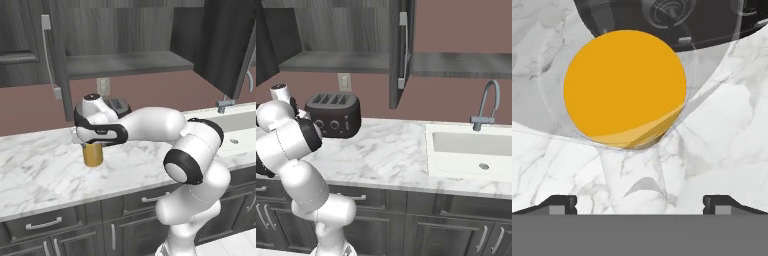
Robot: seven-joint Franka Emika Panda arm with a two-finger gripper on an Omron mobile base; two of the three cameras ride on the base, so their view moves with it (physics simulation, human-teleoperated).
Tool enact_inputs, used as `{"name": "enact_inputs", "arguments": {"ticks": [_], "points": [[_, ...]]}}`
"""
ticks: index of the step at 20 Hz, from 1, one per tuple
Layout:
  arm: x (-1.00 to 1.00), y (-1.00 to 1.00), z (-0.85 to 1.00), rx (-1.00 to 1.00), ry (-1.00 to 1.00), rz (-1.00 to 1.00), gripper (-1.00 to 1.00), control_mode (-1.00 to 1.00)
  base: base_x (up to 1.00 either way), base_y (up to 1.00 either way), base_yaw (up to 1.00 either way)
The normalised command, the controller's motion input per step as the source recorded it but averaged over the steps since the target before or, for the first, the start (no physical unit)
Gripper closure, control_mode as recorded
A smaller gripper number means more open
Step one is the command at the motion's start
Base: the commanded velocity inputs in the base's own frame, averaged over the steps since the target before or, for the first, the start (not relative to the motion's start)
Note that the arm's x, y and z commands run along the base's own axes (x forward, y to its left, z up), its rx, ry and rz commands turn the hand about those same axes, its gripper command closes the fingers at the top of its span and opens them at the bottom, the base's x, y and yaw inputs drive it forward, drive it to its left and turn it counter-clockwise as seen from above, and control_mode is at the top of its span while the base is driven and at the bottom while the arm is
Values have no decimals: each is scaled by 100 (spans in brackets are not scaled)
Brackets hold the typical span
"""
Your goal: There is a tray on the dining counter. Grab the cup, mug, and pitcher and place them on the tray. The pitcher may be placed next to the tray if it cannot fit the tray.
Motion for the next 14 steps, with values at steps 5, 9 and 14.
{"name": "enact_inputs", "arguments": {"ticks": [5, 9, 14], "points": [[1, 0, -6, 0, -1, 0, -100, -100, 0, 0, 0], [0, 0, -8, 0, -1, 0, -100, -100, 0, 0, 0], [-21, 0, 0, -1, -10, 0, -100, -100, 0, 0, 0]]}}
